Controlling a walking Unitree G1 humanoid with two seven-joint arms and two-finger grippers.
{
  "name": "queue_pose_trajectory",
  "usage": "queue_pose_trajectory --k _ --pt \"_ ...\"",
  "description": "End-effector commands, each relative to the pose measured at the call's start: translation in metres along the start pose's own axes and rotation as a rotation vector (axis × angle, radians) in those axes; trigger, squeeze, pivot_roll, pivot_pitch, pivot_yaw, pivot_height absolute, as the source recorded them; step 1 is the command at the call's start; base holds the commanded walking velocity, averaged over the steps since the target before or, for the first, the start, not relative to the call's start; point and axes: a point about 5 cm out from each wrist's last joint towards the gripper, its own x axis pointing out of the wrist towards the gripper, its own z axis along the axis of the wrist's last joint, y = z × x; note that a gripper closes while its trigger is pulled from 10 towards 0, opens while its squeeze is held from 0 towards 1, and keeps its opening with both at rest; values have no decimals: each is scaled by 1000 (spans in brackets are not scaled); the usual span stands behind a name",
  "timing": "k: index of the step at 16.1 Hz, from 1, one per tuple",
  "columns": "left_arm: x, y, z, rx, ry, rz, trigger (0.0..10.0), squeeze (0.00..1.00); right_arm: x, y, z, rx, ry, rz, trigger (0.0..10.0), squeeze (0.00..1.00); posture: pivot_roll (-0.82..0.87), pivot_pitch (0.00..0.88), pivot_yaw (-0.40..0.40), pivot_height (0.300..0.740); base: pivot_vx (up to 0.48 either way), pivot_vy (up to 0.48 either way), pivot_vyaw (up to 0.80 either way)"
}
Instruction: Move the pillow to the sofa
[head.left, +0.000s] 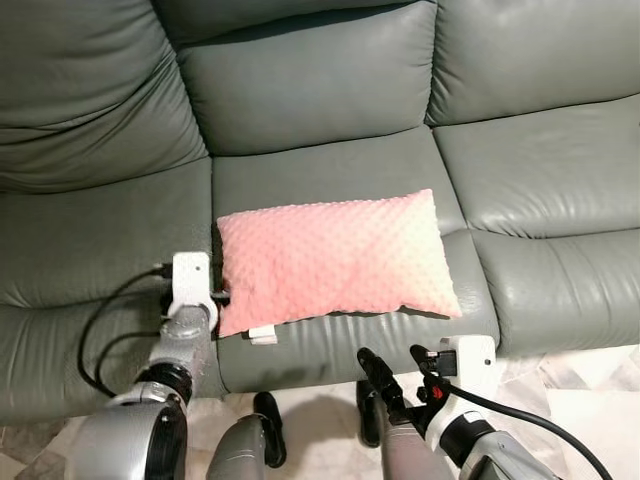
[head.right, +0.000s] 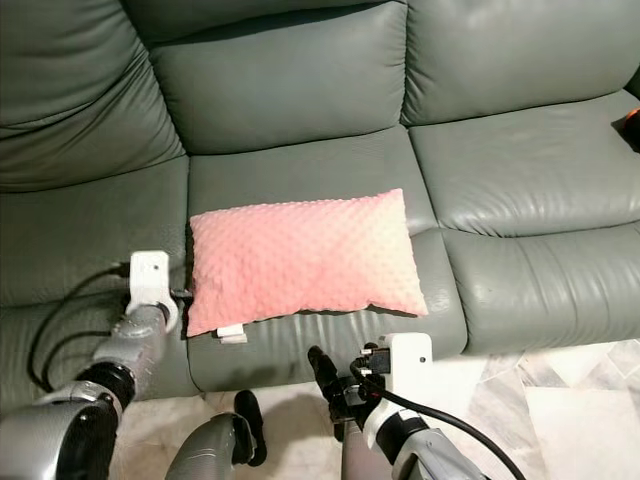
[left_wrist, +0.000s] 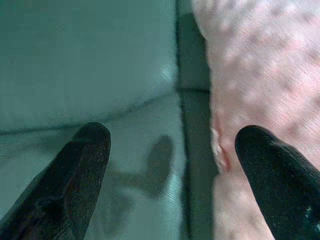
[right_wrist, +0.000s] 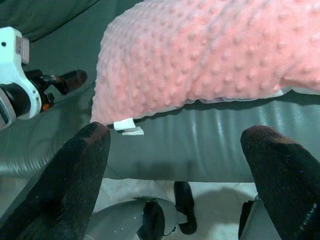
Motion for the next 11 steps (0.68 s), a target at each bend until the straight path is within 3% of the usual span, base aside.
queue_pose_trajectory --k 1,3,6,11 --pt "-2 7 -12 31 40 37 10000 0 -2 -1 -10 22 38 -18 10000 0 -381 431 95 740 0 0 0" --pt "-2 5 -13 38 48 35 10000 0 -2 -1 -10 23 35 -19 10000 0 -380 431 95 740 0 0 0" --pt "-8 -24 -24 105 83 -52 10000 0 -2 0 -9 28 21 -29 10000 0 -388 445 100 740 0 0 0" --pt "-18 -52 -40 188 112 -143 10000 0 -2 0 -2 31 -21 -56 10000 0 -396 461 105 740 0 0 0"
